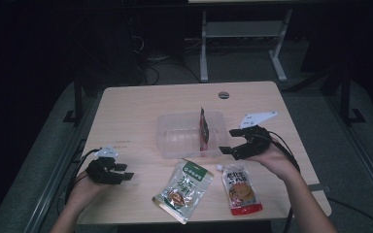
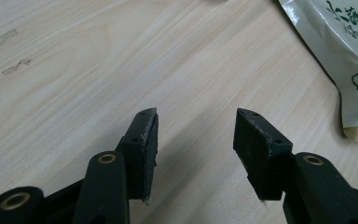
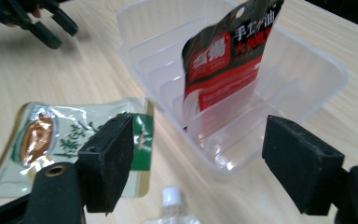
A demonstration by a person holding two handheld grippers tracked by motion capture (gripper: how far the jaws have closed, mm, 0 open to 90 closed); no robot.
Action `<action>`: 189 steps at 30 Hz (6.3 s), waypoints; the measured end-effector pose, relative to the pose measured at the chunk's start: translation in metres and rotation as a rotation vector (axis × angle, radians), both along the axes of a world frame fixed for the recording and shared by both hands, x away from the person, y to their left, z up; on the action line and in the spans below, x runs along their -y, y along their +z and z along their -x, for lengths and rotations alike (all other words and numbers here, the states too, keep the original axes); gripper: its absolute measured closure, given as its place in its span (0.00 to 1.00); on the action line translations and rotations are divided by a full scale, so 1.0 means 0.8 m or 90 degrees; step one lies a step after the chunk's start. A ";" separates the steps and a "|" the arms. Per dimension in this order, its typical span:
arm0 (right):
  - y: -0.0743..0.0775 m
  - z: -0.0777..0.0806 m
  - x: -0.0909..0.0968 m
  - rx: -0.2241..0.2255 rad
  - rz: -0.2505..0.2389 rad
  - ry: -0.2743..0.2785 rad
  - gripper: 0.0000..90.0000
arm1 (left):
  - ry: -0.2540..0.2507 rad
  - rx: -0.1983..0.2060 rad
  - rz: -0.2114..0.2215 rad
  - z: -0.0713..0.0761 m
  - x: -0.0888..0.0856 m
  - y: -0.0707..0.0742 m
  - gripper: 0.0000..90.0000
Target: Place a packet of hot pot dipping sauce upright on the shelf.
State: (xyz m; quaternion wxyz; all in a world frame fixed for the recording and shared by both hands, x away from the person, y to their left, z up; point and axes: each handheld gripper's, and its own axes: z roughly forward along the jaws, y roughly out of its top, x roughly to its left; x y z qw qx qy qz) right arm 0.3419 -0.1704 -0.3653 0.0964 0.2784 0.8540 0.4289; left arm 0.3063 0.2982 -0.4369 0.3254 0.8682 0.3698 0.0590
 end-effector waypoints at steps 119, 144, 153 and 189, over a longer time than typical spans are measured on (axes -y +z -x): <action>-0.100 0.067 0.114 -0.221 -0.001 -0.147 0.37 | -0.317 0.030 0.042 0.015 0.305 0.013 0.99; -0.116 0.052 0.114 -0.275 -0.033 -0.134 0.41 | -0.337 -0.002 -0.020 0.016 0.331 -0.024 1.00; -0.122 0.044 0.104 -0.287 -0.030 -0.117 0.43 | -0.336 0.002 -0.023 0.017 0.332 -0.024 1.00; -0.102 0.047 0.114 -0.283 -0.162 -0.020 0.98 | -0.341 0.016 -0.018 0.018 0.328 -0.026 1.00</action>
